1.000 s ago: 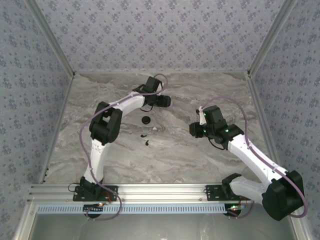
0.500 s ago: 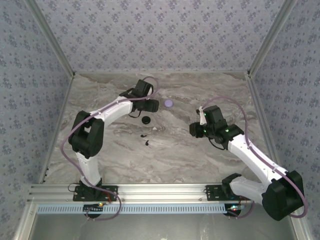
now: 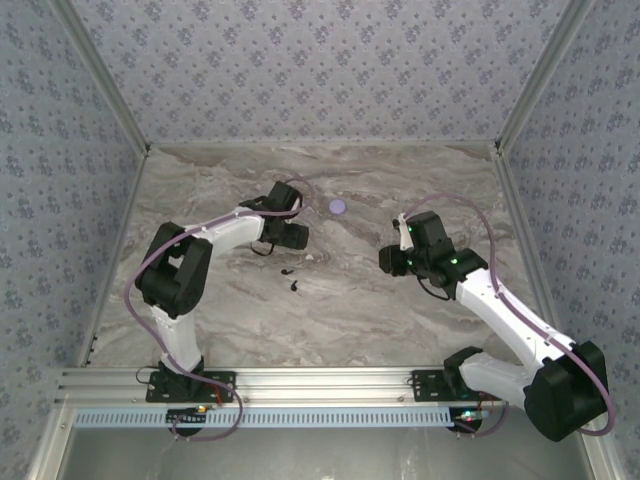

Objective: Insert wireless bluetooth earbuds into charging case

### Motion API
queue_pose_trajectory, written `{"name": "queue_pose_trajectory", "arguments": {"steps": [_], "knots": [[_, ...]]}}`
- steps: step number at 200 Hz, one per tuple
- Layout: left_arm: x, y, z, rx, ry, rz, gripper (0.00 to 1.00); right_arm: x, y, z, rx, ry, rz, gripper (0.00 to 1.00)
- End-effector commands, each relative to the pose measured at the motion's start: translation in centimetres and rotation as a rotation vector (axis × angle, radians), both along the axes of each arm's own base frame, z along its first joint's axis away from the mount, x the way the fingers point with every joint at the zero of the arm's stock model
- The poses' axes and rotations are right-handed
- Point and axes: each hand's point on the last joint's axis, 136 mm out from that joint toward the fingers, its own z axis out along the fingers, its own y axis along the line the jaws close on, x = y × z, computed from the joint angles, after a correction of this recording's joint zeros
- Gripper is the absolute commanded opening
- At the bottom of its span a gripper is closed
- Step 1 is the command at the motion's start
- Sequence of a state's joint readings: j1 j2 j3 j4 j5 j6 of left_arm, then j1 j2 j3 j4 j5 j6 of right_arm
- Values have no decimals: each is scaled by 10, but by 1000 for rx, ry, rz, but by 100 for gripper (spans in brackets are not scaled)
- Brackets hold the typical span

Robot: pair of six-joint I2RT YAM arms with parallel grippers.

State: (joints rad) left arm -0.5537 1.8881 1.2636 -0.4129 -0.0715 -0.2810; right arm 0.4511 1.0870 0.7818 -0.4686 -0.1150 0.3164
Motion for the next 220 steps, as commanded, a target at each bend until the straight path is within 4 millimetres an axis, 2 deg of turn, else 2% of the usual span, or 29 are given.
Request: {"name": "queue_pose_trajectory", "arguments": {"steps": [1,69,102,127,150,190,220], "knots": [[5,-5,2,-24,-7,-5,78,-4,-6,-5,-19,16,-11,32],[7,-15,-14,-30,32,-23,78,-3,-6,-3,-23,15,-11,32],[10,-16,-20,-17,44,-20,74,-4,-8,-5,-30,20,-12,32],[11,-17,-27,-7,58,-22,68,-4,-9,-5,-33,19,-17,32],[8,-20,-31,0,70,-38,58,-4,-10,-5,-38,20,-17,32],[0,-26,-30,22,62,-63,45,-5,-10,-8,-42,26,-18,32],[-6,-39,-22,9,52,-85,44,-6,-11,-9,-47,28,-20,33]]}}
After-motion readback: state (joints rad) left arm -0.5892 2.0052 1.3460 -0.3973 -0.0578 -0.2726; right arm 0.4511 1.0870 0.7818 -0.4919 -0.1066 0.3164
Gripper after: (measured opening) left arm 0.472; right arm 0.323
